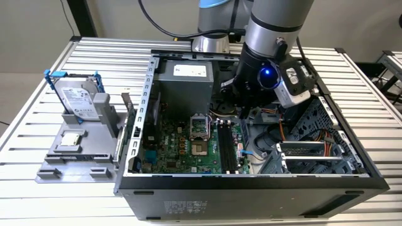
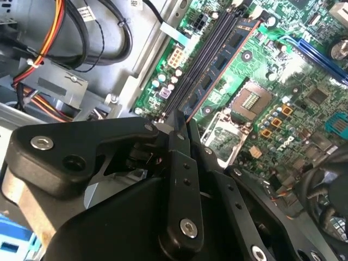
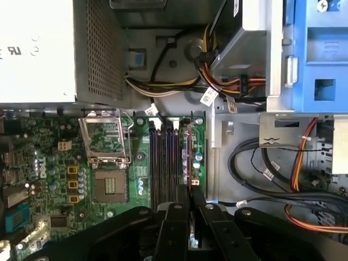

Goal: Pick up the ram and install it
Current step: 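Insert the ram into the slot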

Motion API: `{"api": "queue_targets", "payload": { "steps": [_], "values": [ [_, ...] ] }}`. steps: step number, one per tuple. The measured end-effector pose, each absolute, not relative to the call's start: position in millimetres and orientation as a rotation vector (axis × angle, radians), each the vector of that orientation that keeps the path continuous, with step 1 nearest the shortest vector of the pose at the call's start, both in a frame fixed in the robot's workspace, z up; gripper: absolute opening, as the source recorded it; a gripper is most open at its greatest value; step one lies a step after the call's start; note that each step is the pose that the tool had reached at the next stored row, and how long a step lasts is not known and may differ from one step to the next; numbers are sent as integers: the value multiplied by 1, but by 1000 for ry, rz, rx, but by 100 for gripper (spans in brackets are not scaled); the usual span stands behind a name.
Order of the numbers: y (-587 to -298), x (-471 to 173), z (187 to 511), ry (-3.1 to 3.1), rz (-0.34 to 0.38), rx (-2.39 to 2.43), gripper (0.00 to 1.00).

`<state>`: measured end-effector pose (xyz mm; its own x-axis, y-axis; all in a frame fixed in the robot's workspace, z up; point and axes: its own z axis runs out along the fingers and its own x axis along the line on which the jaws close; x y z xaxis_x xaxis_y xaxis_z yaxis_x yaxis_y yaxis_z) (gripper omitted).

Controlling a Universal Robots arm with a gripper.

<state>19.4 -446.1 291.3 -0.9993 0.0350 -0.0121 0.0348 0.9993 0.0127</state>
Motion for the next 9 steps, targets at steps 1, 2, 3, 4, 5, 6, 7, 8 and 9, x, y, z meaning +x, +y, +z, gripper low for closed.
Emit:
{"api": "queue_targets", "payload": {
  "steps": [1,2,3,4,5,6,7,8,9],
  "values": [
    [-446,19,290,3129,20,55,0],
    [-446,19,288,3129,20,55,0],
    [-446,19,286,3129,20,55,0],
    [-446,19,284,3129,20,55,0],
    [-446,19,282,3129,20,55,0],
    [-446,19,280,3129,19,54,0],
    [-446,19,279,3129,18,55,0],
    [-446,19,277,3129,18,55,0],
    [-446,19,275,3129,16,55,0]
  ]
}}
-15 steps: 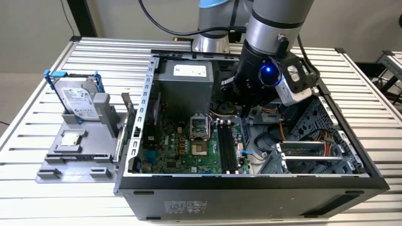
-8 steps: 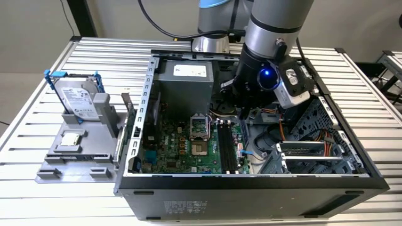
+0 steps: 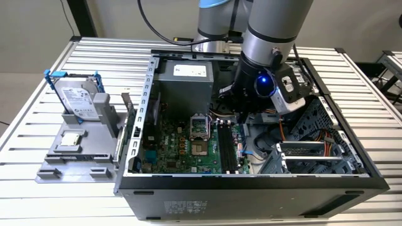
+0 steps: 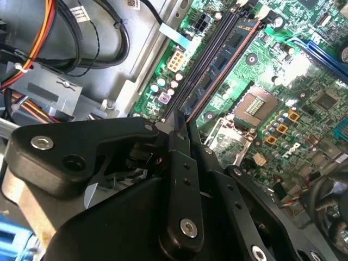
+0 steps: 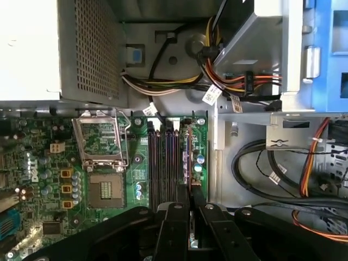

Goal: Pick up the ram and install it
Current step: 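Insert the ram into the slot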

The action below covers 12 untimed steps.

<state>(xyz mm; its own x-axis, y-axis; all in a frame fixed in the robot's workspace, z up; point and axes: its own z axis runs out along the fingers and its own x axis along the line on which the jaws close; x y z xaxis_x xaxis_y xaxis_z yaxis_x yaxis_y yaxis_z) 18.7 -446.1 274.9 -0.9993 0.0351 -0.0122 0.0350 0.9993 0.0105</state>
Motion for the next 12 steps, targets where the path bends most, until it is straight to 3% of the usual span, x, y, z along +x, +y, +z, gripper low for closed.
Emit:
{"api": "queue_targets", "payload": {
  "steps": [12],
  "values": [
    [-448,15,253,3129,1,56,0]
  ]
}}
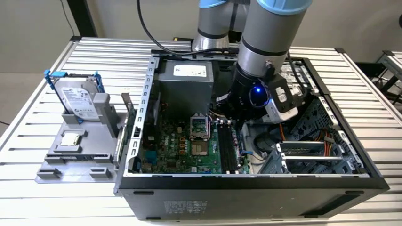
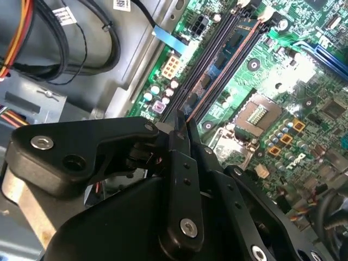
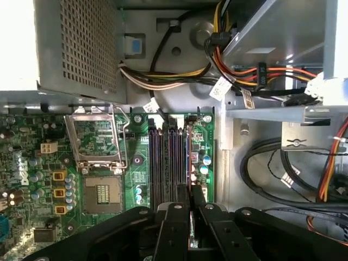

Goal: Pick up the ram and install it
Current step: 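Insert the ram into the slot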

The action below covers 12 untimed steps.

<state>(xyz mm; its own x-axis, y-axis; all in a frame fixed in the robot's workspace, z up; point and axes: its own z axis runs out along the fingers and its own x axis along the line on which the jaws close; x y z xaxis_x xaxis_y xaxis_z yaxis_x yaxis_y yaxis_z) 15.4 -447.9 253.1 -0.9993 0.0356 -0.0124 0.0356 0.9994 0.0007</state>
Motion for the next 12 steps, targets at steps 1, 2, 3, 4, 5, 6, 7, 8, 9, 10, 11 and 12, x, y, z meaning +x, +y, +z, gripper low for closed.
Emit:
{"api": "queue_targets", "payload": {
  "steps": [1,2,3,4,5,6,7,8,9,10,11,12],
  "values": [
    [-449,15,251,3129,0,56,0],
    [-450,15,250,3129,0,56,0],
    [-451,15,248,3129,0,56,0],
    [-452,15,246,3129,0,56,0],
    [-453,15,244,3128,0,57,0],
    [-453,15,243,3129,-1,57,0],
    [-453,15,241,3129,-2,57,0],
    [-453,15,239,3129,-3,56,0],
    [-453,15,238,3129,-5,56,0],
    [-453,15,237,3129,-7,56,0],
    [-453,15,236,3129,-8,56,0],
    [-453,15,234,3129,-9,56,0]
  ]
}}
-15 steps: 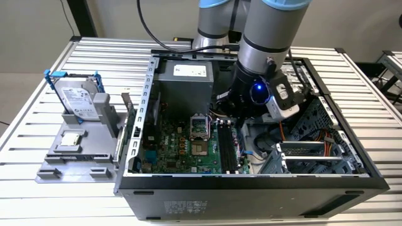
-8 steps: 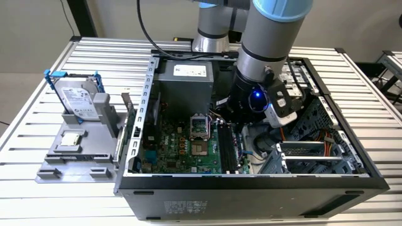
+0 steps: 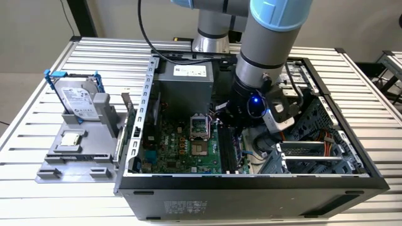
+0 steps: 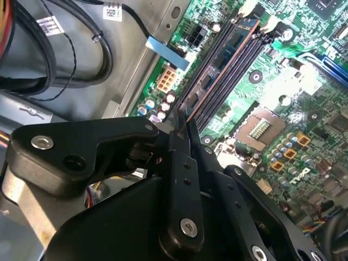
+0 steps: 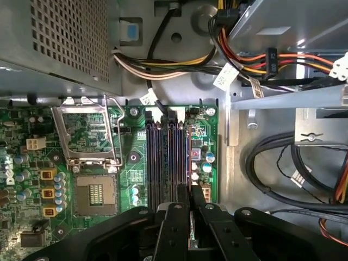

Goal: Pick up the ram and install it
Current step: 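Insert the ram into the slot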

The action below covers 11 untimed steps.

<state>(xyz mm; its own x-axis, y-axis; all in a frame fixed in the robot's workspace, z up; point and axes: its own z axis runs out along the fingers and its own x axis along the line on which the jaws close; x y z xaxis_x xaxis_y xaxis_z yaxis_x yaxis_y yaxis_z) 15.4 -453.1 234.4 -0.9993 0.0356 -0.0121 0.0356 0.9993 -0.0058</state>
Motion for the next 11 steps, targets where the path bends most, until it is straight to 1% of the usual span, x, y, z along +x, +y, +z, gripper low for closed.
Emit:
{"api": "queue_targets", "payload": {
  "steps": [11],
  "values": [
    [-453,13,226,3131,-11,20,0]
  ]
}}
